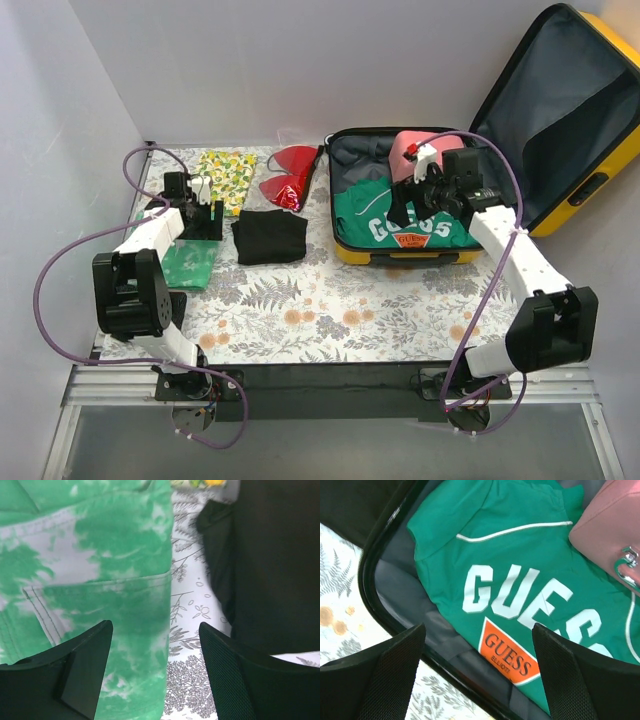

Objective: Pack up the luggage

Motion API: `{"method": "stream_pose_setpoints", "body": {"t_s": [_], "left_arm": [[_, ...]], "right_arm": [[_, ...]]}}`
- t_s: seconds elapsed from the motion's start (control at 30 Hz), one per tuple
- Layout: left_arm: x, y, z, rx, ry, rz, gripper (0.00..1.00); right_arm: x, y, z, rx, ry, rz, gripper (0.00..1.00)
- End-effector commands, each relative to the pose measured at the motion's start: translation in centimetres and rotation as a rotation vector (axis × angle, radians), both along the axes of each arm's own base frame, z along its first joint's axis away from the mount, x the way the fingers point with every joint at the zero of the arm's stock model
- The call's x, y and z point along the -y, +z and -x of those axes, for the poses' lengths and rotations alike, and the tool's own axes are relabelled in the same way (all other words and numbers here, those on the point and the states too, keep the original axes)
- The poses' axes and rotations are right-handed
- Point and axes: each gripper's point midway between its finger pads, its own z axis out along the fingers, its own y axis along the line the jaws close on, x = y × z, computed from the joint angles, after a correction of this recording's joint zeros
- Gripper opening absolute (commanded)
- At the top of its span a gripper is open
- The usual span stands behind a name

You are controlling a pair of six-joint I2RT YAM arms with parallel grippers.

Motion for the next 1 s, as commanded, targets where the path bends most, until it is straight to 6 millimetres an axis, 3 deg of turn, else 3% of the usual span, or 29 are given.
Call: {"method": "stream_pose_setpoints", "body": {"t_s": [0.0, 0.13, 0.23, 0.3, 0.33, 0.37, 0.43, 0.47, 0.57, 0.6, 0.63, 0.67, 0.7, 0.73, 0.77, 0.8, 0.83, 0.9, 0.93, 0.97], "left_arm": [[-1.6, -2.5, 0.4, -0.014, 0.099, -0.067, 0.69], [-2.1, -5.7, 1.2, -0.071, 0.126, -0.089, 0.67], [-2.2, -7.6, 1.4, -0.109, 0.121, -0.096, 0.57], [-2.0, -7.8, 1.2, -0.113, 0.106, -0.084, 0.43], [-1.9, -7.3, 0.5, -0.095, 0.104, -0.080, 0.36], [-1.7, -6.6, 0.0, -0.079, 0.094, -0.054, 0.21], [-1.6, -5.1, -0.6, -0.060, 0.089, -0.025, 0.09], [-2.1, -3.4, -1.8, -0.022, 0.098, -0.013, 0.00], [-1.9, -0.2, -2.6, 0.012, 0.100, 0.073, 0.00], [-1.6, 1.8, -3.1, 0.030, 0.097, 0.127, 0.00], [-1.4, 2.6, -3.3, 0.037, 0.095, 0.152, 0.00], [-1.3, 3.8, -3.8, 0.056, 0.097, 0.176, 0.00], [-1.0, 4.2, -3.5, 0.047, 0.098, 0.197, 0.00], [-0.3, 4.7, -3.5, 0.047, 0.098, 0.239, 0.00], [0.0, 5.0, -3.5, 0.045, 0.102, 0.257, 0.00], [0.2, 5.2, -3.3, 0.034, 0.109, 0.274, 0.00], [0.7, 5.2, -3.1, 0.023, 0.116, 0.304, 0.00], [0.9, 5.3, -2.8, 0.012, 0.125, 0.324, 0.00], [1.1, 5.3, -2.7, 0.011, 0.126, 0.333, 0.00], [1.4, 5.6, -2.6, 0.013, 0.127, 0.354, 0.00]], "right_arm": [[-3.5, 3.0, -2.6, 0.031, 0.002, -0.104, 0.93], [-5.4, 3.5, -3.3, 0.032, 0.029, -0.113, 0.93], [-7.3, 3.7, -3.1, 0.036, 0.058, -0.115, 0.93], [-8.3, 3.3, -3.0, 0.023, 0.071, -0.118, 0.93], [-9.3, 3.4, -2.6, 0.021, 0.090, -0.123, 0.93], [-10.0, 3.1, -2.5, 0.016, 0.098, -0.124, 0.94], [-11.8, 3.3, -2.0, 0.001, 0.109, -0.147, 0.96], [-12.4, 3.3, -2.2, -0.002, 0.104, -0.151, 0.96], [-15.2, 2.7, -2.2, -0.027, 0.077, -0.161, 0.97], [-16.9, 2.6, -2.2, -0.034, 0.081, -0.172, 0.98], [-17.2, 3.6, -2.5, -0.013, 0.083, -0.185, 0.98], [-18.9, 2.7, -2.1, -0.052, 0.085, -0.197, 0.98], [-20.2, 3.9, -2.4, -0.038, 0.092, -0.228, 0.98], [-21.9, 3.8, -1.7, -0.052, 0.116, -0.241, 0.98], [-23.3, 2.5, -1.7, -0.085, 0.121, -0.240, 0.98], [-24.8, 3.9, -1.9, -0.064, 0.138, -0.271, 0.98], [-26.9, 2.4, -1.1, -0.096, 0.164, -0.262, 0.98], [-29.4, 2.5, -0.7, -0.106, 0.182, -0.291, 0.98], [-31.4, 3.5, 0.2, -0.090, 0.213, -0.314, 0.98], [-32.6, 1.9, 0.2, -0.112, 0.212, -0.302, 0.98]]}}
